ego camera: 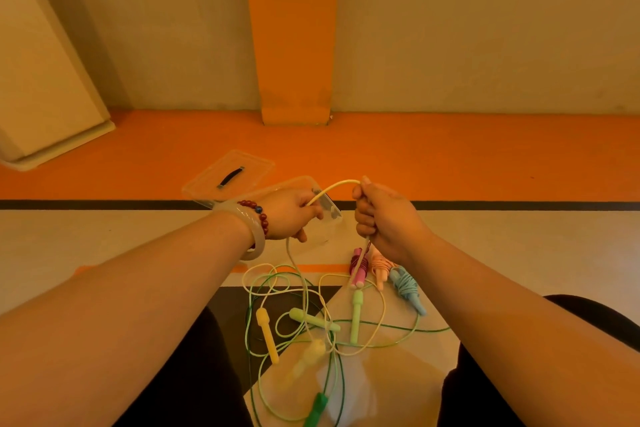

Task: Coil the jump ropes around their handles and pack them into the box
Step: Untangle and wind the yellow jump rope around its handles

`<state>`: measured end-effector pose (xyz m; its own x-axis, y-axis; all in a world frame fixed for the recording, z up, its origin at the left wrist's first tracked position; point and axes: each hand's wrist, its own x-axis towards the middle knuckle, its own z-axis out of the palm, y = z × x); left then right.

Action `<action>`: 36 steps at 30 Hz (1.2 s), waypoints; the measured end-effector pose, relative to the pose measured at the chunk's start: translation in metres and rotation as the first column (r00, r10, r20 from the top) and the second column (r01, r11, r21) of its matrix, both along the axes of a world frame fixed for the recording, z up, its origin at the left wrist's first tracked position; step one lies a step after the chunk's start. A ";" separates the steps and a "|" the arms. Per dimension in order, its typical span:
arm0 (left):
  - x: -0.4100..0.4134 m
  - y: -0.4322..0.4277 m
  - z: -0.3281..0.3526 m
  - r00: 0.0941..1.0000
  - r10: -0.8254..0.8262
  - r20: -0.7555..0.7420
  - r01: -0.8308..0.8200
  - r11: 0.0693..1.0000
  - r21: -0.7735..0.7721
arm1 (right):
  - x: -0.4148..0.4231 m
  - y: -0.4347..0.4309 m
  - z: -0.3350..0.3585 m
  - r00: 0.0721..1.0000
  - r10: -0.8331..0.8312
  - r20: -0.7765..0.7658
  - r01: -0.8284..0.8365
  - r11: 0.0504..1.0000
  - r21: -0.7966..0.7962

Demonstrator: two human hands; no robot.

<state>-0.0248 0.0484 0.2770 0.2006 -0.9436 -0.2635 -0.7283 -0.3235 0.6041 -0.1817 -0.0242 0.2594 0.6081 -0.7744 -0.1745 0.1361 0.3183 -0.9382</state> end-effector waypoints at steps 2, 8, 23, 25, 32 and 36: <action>0.005 0.000 -0.004 1.000 0.004 0.030 -0.004 1.000 -0.001 | 0.002 0.000 -0.002 1.000 0.008 -0.016 -0.009 1.000 -0.010; 0.013 -0.005 -0.004 1.000 -0.011 0.025 0.010 1.000 0.024 | 0.003 -0.006 -0.006 0.997 0.005 -0.083 -0.009 0.999 -0.043; 0.018 -0.016 -0.010 1.000 -0.015 0.021 0.016 0.999 -0.049 | 0.010 -0.013 -0.007 0.990 -0.058 -0.128 0.057 0.998 -0.012; 0.018 -0.016 -0.009 1.000 -0.017 0.009 0.018 0.999 -0.045 | 0.009 -0.011 -0.008 0.990 -0.049 -0.133 0.047 0.999 -0.020; 0.013 -0.021 -0.008 1.000 0.016 0.023 -0.014 0.994 -0.104 | 0.004 -0.009 -0.009 0.993 -0.060 -0.104 0.060 0.998 -0.011; 0.013 -0.018 -0.014 0.998 0.069 0.008 -0.067 0.987 -0.147 | 0.005 -0.009 -0.004 0.995 -0.066 0.076 0.053 0.985 0.162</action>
